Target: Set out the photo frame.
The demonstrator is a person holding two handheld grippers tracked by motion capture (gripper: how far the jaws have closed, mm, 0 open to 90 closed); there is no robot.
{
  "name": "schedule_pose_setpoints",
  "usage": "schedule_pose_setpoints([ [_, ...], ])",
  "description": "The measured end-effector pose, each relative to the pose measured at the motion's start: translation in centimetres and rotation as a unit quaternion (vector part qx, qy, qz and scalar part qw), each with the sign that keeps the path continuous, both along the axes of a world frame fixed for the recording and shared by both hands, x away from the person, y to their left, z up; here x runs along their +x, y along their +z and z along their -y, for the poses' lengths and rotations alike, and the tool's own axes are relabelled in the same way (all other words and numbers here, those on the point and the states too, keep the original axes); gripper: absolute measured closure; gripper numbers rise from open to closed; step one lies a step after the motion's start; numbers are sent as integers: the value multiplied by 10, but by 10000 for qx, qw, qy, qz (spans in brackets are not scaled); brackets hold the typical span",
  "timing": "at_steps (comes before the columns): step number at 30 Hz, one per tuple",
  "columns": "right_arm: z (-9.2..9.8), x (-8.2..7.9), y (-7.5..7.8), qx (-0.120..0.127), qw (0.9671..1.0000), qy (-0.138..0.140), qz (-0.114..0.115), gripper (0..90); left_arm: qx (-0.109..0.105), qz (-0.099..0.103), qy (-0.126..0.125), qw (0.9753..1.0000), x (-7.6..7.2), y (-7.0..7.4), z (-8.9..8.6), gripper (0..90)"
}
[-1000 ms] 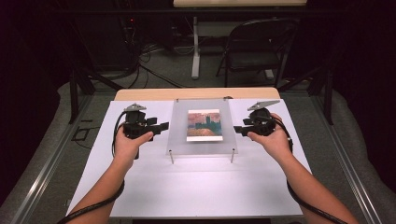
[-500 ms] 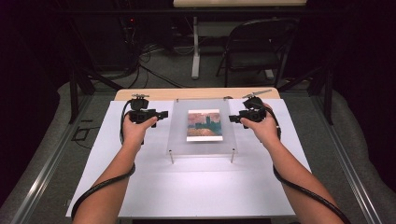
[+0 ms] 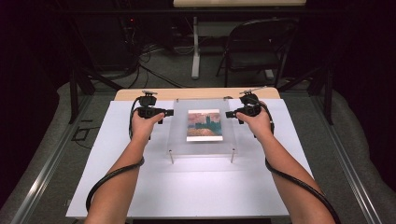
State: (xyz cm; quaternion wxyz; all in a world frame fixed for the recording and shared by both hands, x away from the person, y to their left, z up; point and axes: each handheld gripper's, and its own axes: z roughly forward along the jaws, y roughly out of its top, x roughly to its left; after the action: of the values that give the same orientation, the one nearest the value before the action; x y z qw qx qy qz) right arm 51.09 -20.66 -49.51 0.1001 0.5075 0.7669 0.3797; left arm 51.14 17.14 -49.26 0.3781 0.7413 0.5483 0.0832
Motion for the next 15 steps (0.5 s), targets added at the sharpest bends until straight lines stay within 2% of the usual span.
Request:
schedule_pose_setpoints([
  [7, 4, 6, -9, 253, 9994, -162, -185, 330, -1, -210, 56, 9998, 10, -14, 10, 334],
  [15, 7, 9, -20, 344, 9981, -209, -474, 330, -27, -419, 8, 9991, 11, -25, 19, 337],
])
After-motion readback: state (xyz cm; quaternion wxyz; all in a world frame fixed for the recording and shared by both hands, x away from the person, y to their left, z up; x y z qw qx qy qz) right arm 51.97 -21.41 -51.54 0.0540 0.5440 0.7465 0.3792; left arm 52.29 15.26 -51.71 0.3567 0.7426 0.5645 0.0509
